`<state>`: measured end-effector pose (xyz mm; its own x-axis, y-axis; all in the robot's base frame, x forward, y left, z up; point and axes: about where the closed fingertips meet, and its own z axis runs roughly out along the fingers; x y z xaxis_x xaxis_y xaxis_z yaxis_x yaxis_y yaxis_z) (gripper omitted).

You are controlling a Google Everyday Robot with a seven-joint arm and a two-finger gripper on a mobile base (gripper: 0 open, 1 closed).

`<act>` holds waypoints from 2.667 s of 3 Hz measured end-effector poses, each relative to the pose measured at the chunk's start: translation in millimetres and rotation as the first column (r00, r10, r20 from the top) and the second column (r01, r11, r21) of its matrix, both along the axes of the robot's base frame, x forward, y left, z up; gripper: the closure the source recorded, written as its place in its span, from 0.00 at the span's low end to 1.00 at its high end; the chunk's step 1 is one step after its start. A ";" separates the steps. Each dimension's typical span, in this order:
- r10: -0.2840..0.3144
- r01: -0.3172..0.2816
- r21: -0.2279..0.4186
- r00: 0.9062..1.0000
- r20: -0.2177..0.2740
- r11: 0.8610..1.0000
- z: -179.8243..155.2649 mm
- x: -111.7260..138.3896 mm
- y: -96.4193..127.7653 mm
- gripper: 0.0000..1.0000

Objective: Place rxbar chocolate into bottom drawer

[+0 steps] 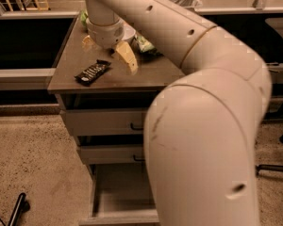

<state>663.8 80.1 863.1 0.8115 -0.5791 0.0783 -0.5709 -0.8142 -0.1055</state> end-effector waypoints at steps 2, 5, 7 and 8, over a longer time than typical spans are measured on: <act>0.094 -0.093 0.017 0.994 -0.057 0.996 -38.4 28.0 58.0 0.02; 0.112 -0.110 0.021 0.989 -0.096 0.994 -56.9 34.8 67.9 0.39; 0.098 -0.097 0.015 0.991 -0.096 0.995 -52.3 36.6 61.6 0.41; 0.093 -0.092 0.013 0.991 -0.095 0.996 -50.7 37.2 59.4 0.41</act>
Offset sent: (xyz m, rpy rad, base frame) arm 0.0158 0.0585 -0.0507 -0.0567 0.1762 0.1196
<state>701.0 139.5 812.4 0.8651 -0.5016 -0.0069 -0.5010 -0.8633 -0.0611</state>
